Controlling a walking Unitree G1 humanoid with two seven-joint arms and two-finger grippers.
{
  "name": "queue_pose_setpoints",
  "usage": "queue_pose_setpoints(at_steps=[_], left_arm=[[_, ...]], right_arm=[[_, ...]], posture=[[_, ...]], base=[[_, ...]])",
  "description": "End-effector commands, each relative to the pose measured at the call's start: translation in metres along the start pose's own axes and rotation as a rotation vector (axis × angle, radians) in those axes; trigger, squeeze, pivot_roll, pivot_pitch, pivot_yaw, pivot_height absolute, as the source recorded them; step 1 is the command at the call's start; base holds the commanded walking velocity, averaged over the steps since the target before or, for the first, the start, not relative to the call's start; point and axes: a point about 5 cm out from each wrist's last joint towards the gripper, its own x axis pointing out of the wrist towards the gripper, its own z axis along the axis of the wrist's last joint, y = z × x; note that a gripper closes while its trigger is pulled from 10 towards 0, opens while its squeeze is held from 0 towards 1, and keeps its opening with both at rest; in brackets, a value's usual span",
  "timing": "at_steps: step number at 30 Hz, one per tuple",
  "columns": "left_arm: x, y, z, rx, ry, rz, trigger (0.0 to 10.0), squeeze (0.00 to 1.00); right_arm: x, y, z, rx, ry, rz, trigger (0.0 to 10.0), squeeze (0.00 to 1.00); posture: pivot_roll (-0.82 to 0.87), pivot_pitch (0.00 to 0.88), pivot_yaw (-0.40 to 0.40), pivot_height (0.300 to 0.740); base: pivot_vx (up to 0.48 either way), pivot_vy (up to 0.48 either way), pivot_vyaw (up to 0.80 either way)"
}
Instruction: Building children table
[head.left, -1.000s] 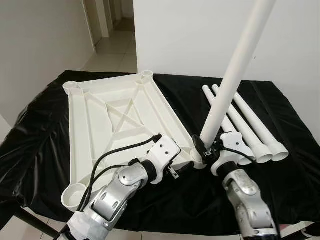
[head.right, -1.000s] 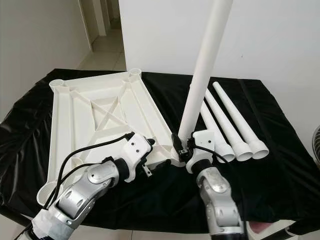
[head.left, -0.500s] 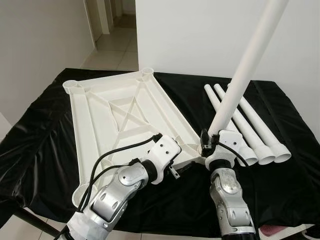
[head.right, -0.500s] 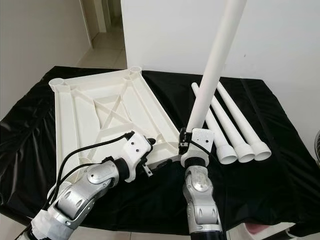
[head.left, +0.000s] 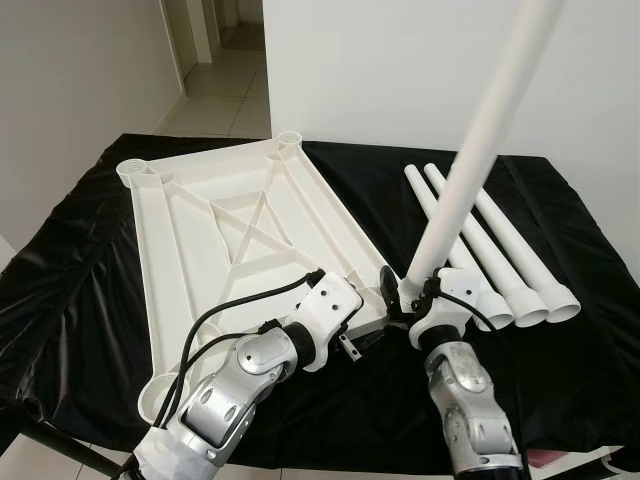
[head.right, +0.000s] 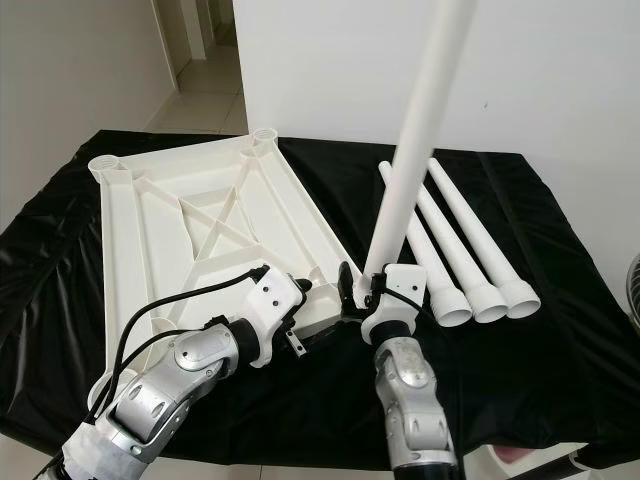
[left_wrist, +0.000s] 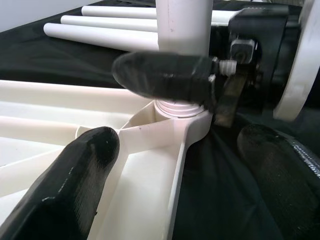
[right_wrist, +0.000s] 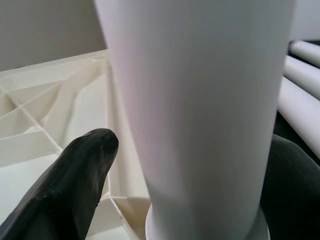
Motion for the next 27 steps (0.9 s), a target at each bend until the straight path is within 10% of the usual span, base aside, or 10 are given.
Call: queue_pose_setpoints(at_steps=[1,2,3,5,6,23,24,26,27], left_arm=[[0.000,-0.005,0.001,-0.006,0.000,-0.050,10.0,0.00],[0.000,-0.005,0.001,-0.006,-0.001,-0.049,10.0,0.00],[0.000,-0.005,0.001,-0.007,-0.001,-0.049,10.0,0.00],[0.000,-0.005,0.001,-0.007,-0.001,-0.049,10.0,0.00],[0.000,-0.005,0.001,-0.007,-0.002,-0.049,10.0,0.00],[0.000,-0.005,0.003,-0.003,0.000,-0.057,10.0,0.00],[-0.001,-0.006,0.002,-0.008,0.004,-0.058,10.0,0.00],[-0.001,-0.006,0.002,-0.010,0.006,-0.059,10.0,0.00],[-0.001,-0.006,0.001,-0.010,0.007,-0.060,10.0,0.00]], right_arm=[[0.002,-0.003,0.005,0.002,-0.017,0.037,10.0,1.00],[0.003,-0.006,0.006,-0.006,-0.010,0.057,10.0,1.00],[0.005,-0.008,0.008,-0.024,-0.009,0.086,10.0,0.69],[0.006,-0.010,0.009,-0.034,-0.009,0.107,10.0,0.69],[0.007,-0.012,0.011,-0.030,-0.005,0.163,10.0,0.00],[0.012,-0.032,0.003,-0.119,0.128,0.454,10.0,0.00],[0.012,-0.035,0.000,-0.138,0.137,0.461,4.2,0.00],[0.012,-0.036,0.000,-0.141,0.140,0.462,4.2,0.00],[0.012,-0.037,-0.001,-0.145,0.143,0.467,0.0,0.00]], posture=[[-0.01,0.042,0.019,0.740],[-0.01,0.042,0.019,0.740],[-0.01,0.037,0.020,0.740],[-0.01,0.035,0.019,0.740],[-0.01,0.035,0.019,0.740],[-0.01,0.032,0.018,0.740],[0.00,0.033,0.018,0.740],[0.00,0.033,0.018,0.740],[0.00,0.033,0.018,0.740]], base=[[0.000,0.000,0.00],[0.000,0.000,0.00],[0.000,0.000,0.00],[0.000,0.000,0.00],[0.000,0.000,0.00],[0.000,0.000,0.00],[0.000,0.000,0.00],[0.000,0.000,0.00],[0.000,0.000,0.00]])
